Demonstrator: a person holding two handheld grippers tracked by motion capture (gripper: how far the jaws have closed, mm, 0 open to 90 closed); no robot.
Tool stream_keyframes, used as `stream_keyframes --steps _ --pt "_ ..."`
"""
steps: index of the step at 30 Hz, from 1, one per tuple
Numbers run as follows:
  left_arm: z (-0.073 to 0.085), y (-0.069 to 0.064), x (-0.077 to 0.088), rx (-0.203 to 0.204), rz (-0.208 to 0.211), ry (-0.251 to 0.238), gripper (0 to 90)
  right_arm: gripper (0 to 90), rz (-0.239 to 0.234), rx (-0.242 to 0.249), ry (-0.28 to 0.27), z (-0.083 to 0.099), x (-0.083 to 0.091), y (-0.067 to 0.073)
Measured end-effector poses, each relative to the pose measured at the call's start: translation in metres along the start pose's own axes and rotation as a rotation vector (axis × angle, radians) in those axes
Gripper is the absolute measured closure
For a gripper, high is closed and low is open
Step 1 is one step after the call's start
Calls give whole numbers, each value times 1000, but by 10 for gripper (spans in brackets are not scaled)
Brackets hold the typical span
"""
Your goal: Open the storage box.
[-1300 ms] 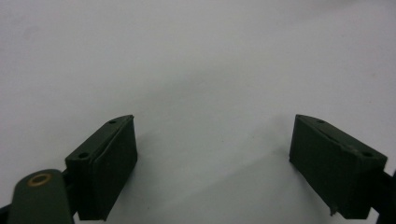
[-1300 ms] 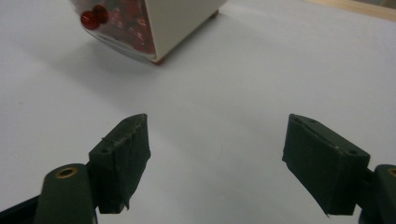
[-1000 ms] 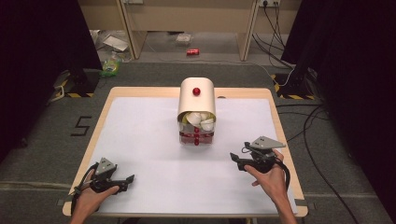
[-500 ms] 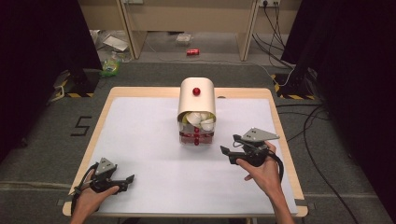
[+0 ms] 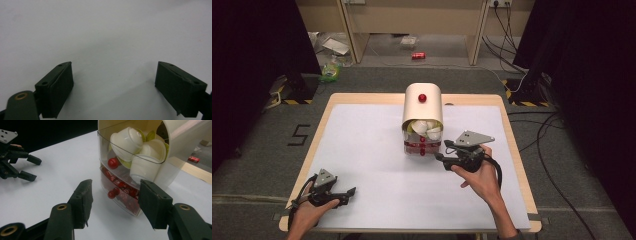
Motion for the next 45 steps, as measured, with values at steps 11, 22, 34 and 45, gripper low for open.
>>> stream_keyframes --steps 11,22,34,45 --pt "0 0 0 0 1 -1 143 468 -14 14 -31 -20 -15 1" --pt "0 0 0 1 1 -1 143 481 10 55 -24 -34 -34 -5" --pt "0 0 0 0 0 0 143 497 28 84 -1 -38 -53 -12" --pt "0 0 0 2 1 0 143 603 24 97 21 -35 -53 -17"
Point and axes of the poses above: each handheld gripper's, and its own axes: x roughly backward along the jaws, z roughly out of its underside, y roughly to its left, the point moved 9 cm from there along -x, roughly forward along the jaws, and after that the axes turned 8 degrees about x, right-handed, at the moved point
